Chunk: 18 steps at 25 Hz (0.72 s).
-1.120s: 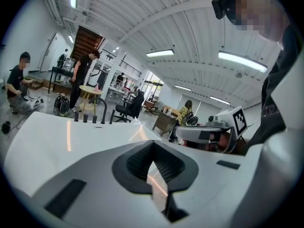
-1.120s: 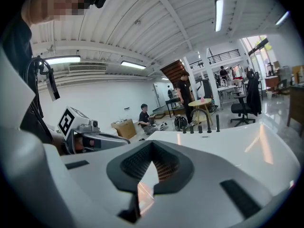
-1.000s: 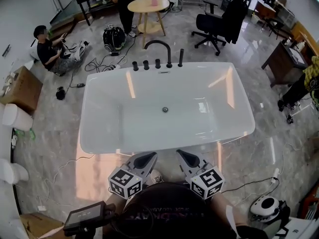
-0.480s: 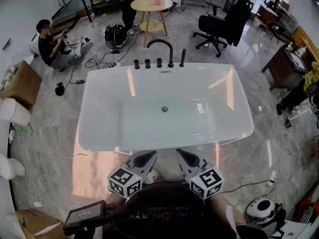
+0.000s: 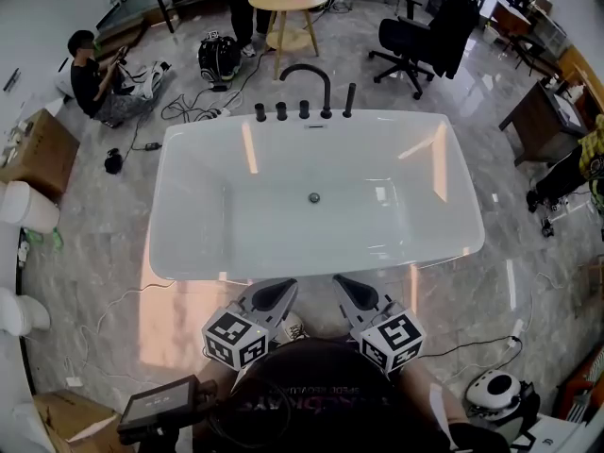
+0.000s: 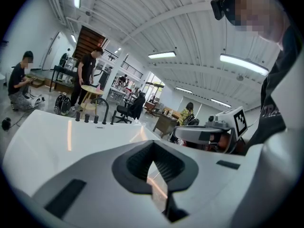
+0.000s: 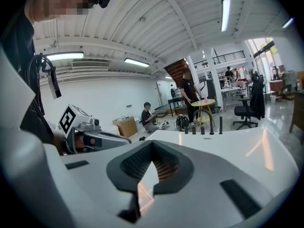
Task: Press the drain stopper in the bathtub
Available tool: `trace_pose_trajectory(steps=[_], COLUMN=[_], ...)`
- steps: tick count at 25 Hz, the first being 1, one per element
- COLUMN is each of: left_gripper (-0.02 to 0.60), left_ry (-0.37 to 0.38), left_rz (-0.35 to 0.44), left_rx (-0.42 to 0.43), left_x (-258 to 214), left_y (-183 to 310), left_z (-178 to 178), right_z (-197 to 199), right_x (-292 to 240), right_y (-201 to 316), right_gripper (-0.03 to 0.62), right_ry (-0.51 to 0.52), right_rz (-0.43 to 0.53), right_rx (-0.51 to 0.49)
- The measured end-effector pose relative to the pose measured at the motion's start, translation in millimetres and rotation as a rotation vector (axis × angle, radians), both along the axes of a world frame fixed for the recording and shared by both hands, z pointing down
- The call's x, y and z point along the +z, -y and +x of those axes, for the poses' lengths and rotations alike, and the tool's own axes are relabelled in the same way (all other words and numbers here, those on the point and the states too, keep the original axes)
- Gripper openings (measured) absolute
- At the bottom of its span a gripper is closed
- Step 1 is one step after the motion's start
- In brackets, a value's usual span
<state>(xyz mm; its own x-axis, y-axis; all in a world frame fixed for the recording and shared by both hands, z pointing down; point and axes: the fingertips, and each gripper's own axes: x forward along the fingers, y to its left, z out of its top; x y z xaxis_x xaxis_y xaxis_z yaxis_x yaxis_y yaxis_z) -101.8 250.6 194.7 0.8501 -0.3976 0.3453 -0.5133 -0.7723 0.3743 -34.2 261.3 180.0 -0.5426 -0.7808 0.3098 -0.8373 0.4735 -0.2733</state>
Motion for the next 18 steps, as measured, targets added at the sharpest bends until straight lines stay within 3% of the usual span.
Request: trace_pose_trajectory(steps=[18], left_gripper=[0.003], left_ry=[-0.012], left_rz=[-0.017], left_rx=[-0.035], left_x=[2.6], left_y=[6.4], left_z=[-8.4], right_z=[-9.0], right_x=[1.3], right_y=[9.8], right_gripper=[0.015], right_ry=[-0.012], right_rz=[-0.015], right_rx=[-0.029])
